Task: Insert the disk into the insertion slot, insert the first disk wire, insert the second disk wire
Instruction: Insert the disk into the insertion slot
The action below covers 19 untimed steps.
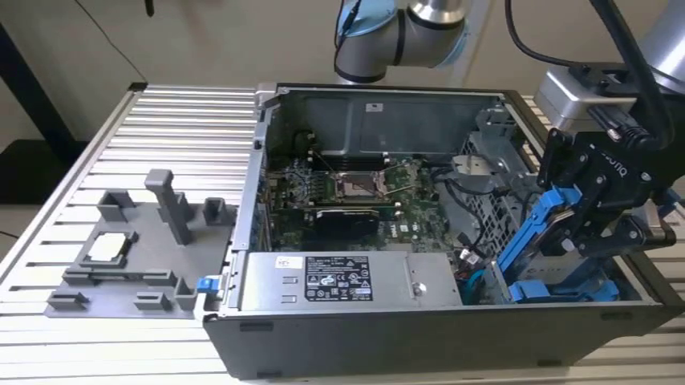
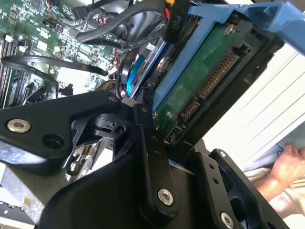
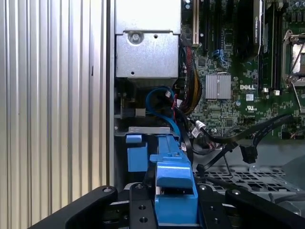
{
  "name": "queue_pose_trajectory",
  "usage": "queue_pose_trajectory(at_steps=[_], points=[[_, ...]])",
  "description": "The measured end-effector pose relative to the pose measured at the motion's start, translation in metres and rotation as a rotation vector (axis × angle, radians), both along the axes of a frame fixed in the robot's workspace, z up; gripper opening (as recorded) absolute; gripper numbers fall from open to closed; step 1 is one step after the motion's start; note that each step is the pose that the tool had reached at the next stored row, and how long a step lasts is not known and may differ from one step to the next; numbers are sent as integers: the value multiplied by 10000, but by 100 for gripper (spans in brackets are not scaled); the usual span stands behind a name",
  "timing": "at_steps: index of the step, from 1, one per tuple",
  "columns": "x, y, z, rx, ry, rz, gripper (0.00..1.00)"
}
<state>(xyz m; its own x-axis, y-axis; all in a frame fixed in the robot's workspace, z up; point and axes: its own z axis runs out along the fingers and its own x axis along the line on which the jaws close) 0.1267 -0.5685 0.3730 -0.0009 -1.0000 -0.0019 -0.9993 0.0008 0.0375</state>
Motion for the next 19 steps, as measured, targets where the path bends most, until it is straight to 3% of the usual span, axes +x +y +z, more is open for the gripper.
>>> queue_pose_trajectory(at_steps=[10, 13, 14, 19], points=[[2, 1, -3, 10, -9, 3, 33], [1, 0, -1, 0, -6, 2, 40], [1, 0, -1, 2, -6, 2, 47], [1, 0, -1, 2, -8, 1, 47]])
